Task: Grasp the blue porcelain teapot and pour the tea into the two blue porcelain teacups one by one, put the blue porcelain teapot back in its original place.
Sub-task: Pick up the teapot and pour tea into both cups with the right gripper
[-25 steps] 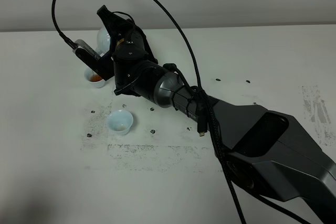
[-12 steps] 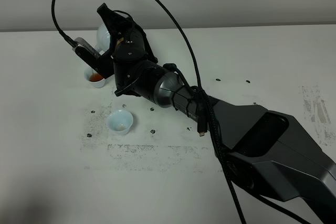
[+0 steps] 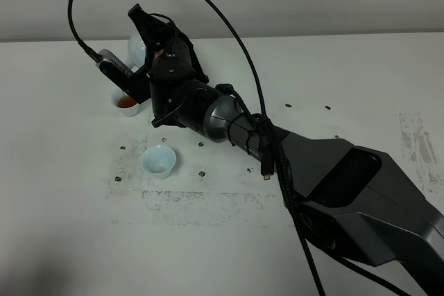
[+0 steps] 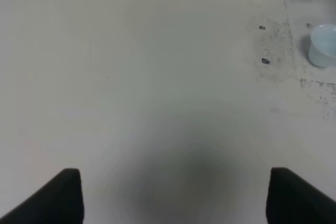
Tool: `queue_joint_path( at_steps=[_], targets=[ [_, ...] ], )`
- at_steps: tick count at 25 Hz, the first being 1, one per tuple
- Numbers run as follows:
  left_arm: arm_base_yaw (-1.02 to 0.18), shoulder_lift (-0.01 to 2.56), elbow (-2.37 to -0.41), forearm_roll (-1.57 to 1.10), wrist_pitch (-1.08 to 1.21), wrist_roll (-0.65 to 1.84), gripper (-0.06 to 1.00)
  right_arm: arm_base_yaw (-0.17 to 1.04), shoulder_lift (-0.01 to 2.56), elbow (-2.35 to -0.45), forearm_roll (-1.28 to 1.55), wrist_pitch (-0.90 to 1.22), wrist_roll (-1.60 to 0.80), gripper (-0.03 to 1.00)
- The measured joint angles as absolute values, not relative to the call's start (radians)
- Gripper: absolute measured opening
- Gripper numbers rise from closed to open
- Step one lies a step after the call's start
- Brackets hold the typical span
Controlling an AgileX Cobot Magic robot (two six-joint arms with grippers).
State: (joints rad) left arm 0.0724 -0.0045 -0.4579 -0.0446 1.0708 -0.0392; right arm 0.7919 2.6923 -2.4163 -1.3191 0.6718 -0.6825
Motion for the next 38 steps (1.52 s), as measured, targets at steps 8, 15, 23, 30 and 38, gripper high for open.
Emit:
queue_joint_path(
  at_steps=[8, 15, 23, 30, 38],
  targets=[
    [0.072, -0.005, -0.458, -0.045, 1.071, -0.039, 0.68, 0.792, 2.692, -2.416, -1.319, 0.672, -0.681, 0.06],
    [0.072, -0.005, -0.458, -0.045, 1.071, -0.039, 0.68, 0.792, 2.692, -2.416, -1.320, 0.672, -0.681, 0.06],
    [0.072, -0.005, -0.458, -0.045, 1.071, -0.039, 0.68, 0.792, 2.692, -2.416, -1.321, 0.672, -0.681, 0.06],
    [0.072, -0.005, -0.458, -0.045, 1.071, -0.039, 0.68, 0.792, 2.692, -2.416, -1.326, 0.672, -0.681, 0.06],
    [0.072, -0.005, -0.458, -0.045, 1.071, -0.039, 0.68, 0.792, 2.692, -2.416, -1.327, 0.672, -0.680, 0.06]
  ],
)
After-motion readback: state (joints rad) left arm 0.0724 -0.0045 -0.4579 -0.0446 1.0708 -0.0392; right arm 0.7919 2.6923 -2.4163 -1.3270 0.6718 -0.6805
